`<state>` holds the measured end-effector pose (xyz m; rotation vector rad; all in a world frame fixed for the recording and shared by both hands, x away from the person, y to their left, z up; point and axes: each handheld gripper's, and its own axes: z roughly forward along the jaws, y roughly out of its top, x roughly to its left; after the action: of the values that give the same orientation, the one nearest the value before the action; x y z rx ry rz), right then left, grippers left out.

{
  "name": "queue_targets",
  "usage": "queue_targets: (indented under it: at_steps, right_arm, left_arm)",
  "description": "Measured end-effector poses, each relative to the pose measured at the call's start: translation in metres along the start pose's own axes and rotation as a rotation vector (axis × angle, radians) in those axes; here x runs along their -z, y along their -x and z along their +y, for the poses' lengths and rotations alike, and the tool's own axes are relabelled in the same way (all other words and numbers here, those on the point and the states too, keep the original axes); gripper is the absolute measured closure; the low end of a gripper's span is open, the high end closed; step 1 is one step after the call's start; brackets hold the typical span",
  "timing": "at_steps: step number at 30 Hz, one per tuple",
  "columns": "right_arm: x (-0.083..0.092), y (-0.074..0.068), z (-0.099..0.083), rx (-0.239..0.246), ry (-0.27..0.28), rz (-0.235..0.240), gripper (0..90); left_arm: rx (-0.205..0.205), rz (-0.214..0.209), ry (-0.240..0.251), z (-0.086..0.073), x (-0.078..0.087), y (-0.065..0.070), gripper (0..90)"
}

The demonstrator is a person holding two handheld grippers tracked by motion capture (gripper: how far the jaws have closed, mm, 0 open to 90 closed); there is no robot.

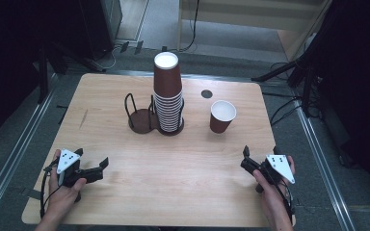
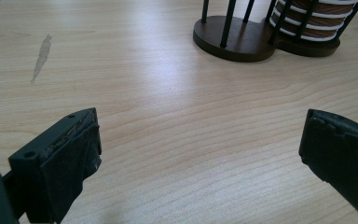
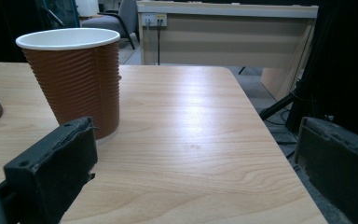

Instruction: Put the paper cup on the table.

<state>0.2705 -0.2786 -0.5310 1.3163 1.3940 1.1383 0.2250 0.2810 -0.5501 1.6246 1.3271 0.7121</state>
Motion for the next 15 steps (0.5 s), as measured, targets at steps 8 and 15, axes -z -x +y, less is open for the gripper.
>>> queue_targets:
  at_steps: [8, 15]
  right_arm:
    - [0.009, 0.01, -0.005, -0.015, -0.012, -0.01, 0.0]
    - [0.016, 0.016, -0.008, -0.021, -0.015, -0.02, 0.0]
  left_arm:
    - [-0.002, 0.002, 0.001, 0.0, 0.0, 0.0, 0.0]
    - [-0.002, 0.004, 0.001, 0.0, 0.0, 0.0, 0.0]
